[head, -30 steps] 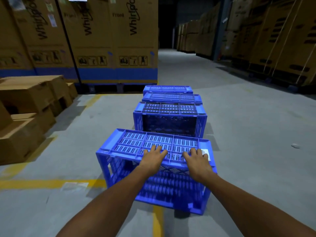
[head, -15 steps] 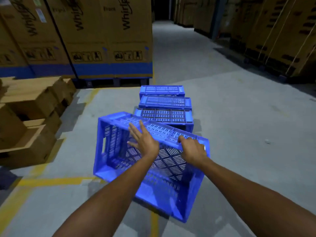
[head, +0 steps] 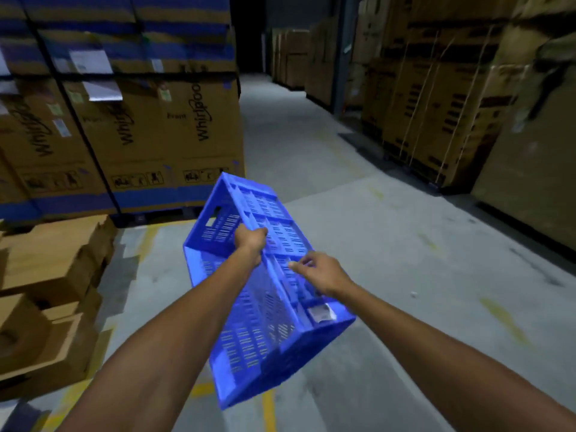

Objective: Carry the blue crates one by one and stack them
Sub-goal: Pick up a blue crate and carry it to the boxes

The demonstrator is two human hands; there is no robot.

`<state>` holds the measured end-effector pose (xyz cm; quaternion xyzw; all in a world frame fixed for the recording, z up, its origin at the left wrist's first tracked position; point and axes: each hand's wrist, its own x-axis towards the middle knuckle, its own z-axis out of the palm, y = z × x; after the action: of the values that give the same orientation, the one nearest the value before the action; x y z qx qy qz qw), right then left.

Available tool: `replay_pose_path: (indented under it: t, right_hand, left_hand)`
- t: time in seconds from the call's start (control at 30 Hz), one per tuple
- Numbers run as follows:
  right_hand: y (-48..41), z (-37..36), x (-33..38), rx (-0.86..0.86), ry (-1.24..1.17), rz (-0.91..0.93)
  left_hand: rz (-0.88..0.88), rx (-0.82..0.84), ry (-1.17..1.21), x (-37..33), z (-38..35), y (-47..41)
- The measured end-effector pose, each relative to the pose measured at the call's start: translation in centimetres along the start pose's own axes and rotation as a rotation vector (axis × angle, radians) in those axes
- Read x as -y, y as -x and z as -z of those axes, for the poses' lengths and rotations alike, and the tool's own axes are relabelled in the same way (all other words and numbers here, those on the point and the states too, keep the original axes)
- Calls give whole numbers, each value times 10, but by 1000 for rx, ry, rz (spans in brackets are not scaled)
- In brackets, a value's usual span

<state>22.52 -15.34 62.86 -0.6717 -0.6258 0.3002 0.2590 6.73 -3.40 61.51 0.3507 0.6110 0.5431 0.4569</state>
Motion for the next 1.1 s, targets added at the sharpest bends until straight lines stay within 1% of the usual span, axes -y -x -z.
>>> replay_pose_path:
  t: [0.07, 0.1, 0.17, 0.23, 0.3, 0.4, 0.47, 0.5, 0.57, 0.67, 0.8, 0.87, 0.97, 1.03, 1.1]
  right_hand:
    - [-6, 48, 21, -92, 212, 73]
    - [-11, 68, 30, -118, 278, 102]
    - [-18, 105, 49, -158, 347, 156]
    - [-26, 132, 60, -188, 452, 217]
    - [-37, 155, 62, -201, 578, 261]
    - [-60, 190, 50, -200, 727, 268]
    - [-79, 216, 35, -191, 802, 244]
    - [-87, 230, 26, -172, 836, 230]
    - [-106, 262, 7, -152, 850, 179]
    - [-130, 319, -15, -96, 829, 97]
    - [-158, 381, -31, -39, 852, 40]
    - [-172, 404, -44, 5, 825, -23]
    - [-194, 434, -70, 115, 654, -138]
    - [-211, 447, -91, 184, 582, -212]
    - [-232, 456, -114, 190, 555, -252]
  left_hand:
    - [-79, 93, -108, -43, 1, 7]
    - [-134, 151, -168, -64, 0, 16]
    - [-231, 303, -292, -100, -5, 32]
    - [-267, 490, -376, -126, -17, 37]
    - [-337, 602, -546, -144, -34, 32]
    - [-502, 671, -852, -177, -72, 22]
    - [-608, 777, -1002, -198, -106, 15]
    - [-655, 831, -1062, -207, -123, 10]
    - [-692, 928, -1106, -218, -161, 0]
    - [-724, 1003, -1113, -227, -219, -12]
    - [-804, 1034, -1140, -248, -293, -19]
    - [-897, 1055, -1210, -254, -327, -19]
    - [-1045, 1066, -1293, -255, -373, -23]
    - [-1148, 1034, -1312, -250, -402, -31]
    - [-1197, 1021, -1292, -242, -433, -44]
